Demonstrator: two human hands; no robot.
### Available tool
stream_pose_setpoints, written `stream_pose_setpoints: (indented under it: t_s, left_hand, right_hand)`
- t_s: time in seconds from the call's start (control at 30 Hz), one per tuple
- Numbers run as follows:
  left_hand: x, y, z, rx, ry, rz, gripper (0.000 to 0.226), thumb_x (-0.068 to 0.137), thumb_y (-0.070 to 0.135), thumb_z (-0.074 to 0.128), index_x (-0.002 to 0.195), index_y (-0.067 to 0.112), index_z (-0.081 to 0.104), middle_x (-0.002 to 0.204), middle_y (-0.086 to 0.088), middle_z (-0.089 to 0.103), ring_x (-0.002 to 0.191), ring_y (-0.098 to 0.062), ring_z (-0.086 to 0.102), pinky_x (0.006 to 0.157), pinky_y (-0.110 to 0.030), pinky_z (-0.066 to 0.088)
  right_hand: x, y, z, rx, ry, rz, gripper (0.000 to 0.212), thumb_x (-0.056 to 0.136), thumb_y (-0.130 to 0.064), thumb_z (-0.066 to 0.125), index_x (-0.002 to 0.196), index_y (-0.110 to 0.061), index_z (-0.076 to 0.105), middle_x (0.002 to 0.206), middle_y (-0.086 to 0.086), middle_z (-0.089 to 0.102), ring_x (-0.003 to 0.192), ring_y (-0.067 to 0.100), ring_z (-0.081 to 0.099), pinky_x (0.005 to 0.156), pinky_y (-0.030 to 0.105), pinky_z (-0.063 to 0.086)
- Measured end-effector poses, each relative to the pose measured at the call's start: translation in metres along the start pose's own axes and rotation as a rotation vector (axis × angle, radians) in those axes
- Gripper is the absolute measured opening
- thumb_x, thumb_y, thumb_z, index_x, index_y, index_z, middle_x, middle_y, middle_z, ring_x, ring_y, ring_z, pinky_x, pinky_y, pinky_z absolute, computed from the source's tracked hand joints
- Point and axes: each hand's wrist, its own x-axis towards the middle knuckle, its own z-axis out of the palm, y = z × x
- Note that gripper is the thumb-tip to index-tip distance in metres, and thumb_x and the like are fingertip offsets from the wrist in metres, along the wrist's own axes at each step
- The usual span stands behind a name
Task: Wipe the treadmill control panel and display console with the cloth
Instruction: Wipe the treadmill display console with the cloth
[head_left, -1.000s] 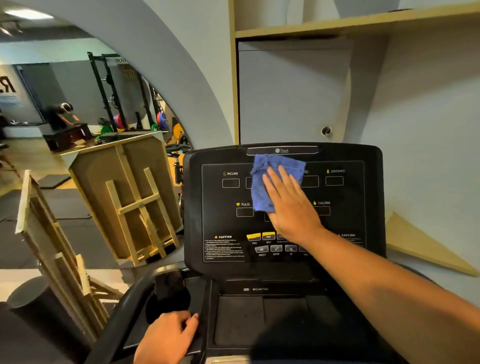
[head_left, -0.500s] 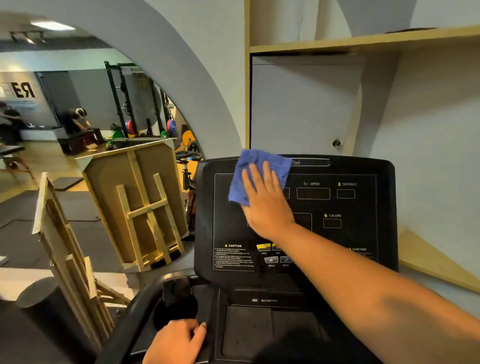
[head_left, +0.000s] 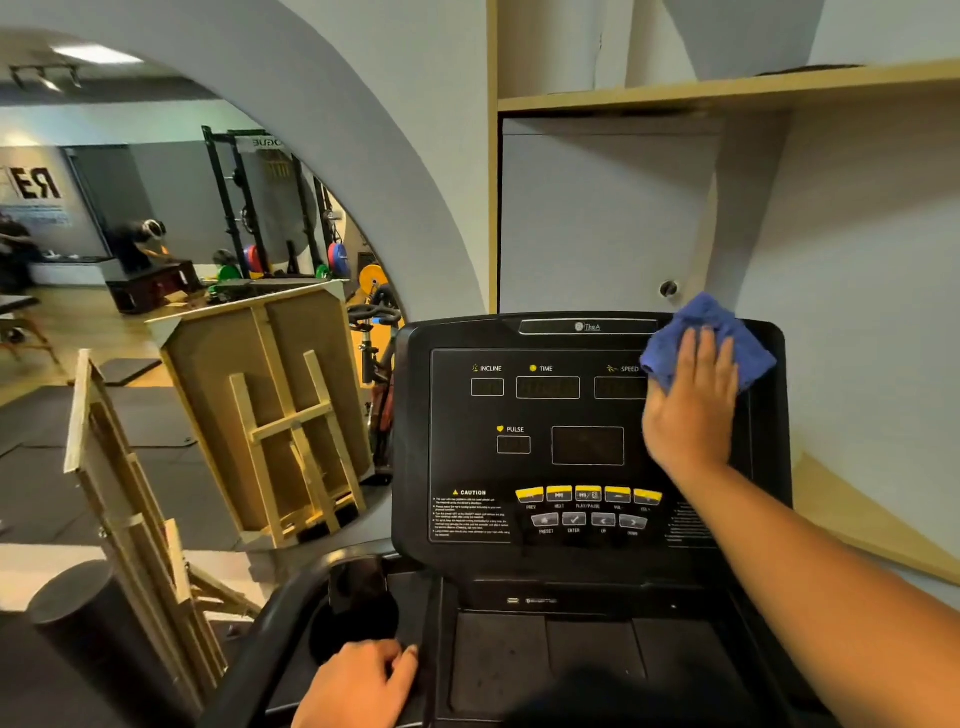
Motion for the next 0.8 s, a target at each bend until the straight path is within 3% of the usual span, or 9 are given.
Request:
stream_pose_setpoints:
  t_s: [0.07,0.1,0.23,0.43,0.53,0.67,0.73,0.8]
  left_hand:
    - [0.001,0.000,0.000,-0.009,-0.004,-0.003,0.043,0.091,0.069,0.047,0.096,0.036,0.074,0.097,0.013,0.074,0.092,0.000,0.065,0.089,-0.021,0.050]
    - [0.002,0.000,0.001,-0.012,-0.003,-0.006,0.043,0.091,0.069,0.048,0.096,0.036,0.075,0.095,0.014,0.073,0.089,0.002,0.063,0.088,-0.020,0.049]
    - [0.006,-0.001,0.003,0.000,-0.001,-0.019,0.043,0.092,0.069,0.049,0.096,0.035,0.076,0.096,0.014,0.073,0.089,0.002,0.063,0.087,-0.019,0.048]
    - [0.008,-0.004,0.007,0.035,-0.010,-0.023,0.040,0.093,0.067,0.048,0.090,0.037,0.074,0.094,0.014,0.072,0.092,-0.001,0.064,0.089,-0.023,0.052]
    - [0.009,-0.005,0.009,0.069,-0.014,-0.022,0.042,0.095,0.066,0.048,0.093,0.034,0.075,0.099,0.015,0.072,0.092,0.000,0.063,0.083,-0.021,0.048]
    - [0.011,0.000,0.008,0.079,0.009,-0.017,0.040,0.094,0.066,0.051,0.093,0.037,0.078,0.100,0.017,0.073,0.090,0.002,0.061,0.080,-0.019,0.041]
    - [0.009,-0.004,0.009,0.101,0.025,0.046,0.039,0.093,0.067,0.052,0.088,0.038,0.078,0.095,0.018,0.073,0.089,0.003,0.062,0.080,-0.019,0.040]
    - [0.018,-0.007,0.014,0.117,-0.008,-0.026,0.038,0.092,0.068,0.051,0.088,0.041,0.077,0.092,0.019,0.072,0.089,0.004,0.062,0.079,-0.018,0.041]
  right_hand:
    - [-0.001,-0.036,0.007,-0.021,0.008,0.024,0.070,0.104,-0.045,0.033,0.158,-0.006,0.012,0.165,0.022,0.012,0.152,0.042,0.003,0.122,0.060,0.010]
    - [-0.005,-0.058,0.012,-0.051,-0.001,-0.066,0.071,0.104,-0.047,0.032,0.158,-0.005,0.013,0.164,0.023,0.013,0.151,0.045,0.004,0.122,0.060,0.007]
    - [-0.046,-0.114,0.044,-0.186,-0.111,-0.670,0.080,0.096,-0.048,0.044,0.158,-0.007,0.017,0.165,0.021,0.012,0.151,0.045,0.003,0.123,0.057,0.008]
    - [-0.046,-0.051,0.035,-0.246,-0.158,-0.800,0.078,0.092,-0.037,0.041,0.158,-0.006,0.014,0.166,0.015,0.012,0.154,0.032,0.003,0.125,0.047,0.010]
    - [-0.038,-0.001,0.020,-0.191,-0.120,-0.658,0.076,0.092,-0.033,0.036,0.158,-0.007,0.009,0.167,0.014,0.011,0.155,0.029,0.002,0.125,0.045,0.006]
    - [-0.027,0.060,0.002,-0.019,-0.013,-0.139,0.072,0.099,-0.037,0.037,0.159,-0.007,0.009,0.167,0.015,0.010,0.154,0.031,0.003,0.124,0.052,0.010]
    - [-0.023,0.058,0.001,0.012,0.038,0.090,0.072,0.102,-0.047,0.026,0.159,-0.006,0.007,0.167,0.016,0.009,0.154,0.032,0.002,0.124,0.054,0.011]
    - [-0.017,0.036,0.003,0.014,0.065,0.215,0.074,0.102,-0.052,0.021,0.158,-0.005,0.008,0.166,0.020,0.009,0.153,0.037,0.001,0.122,0.058,0.012]
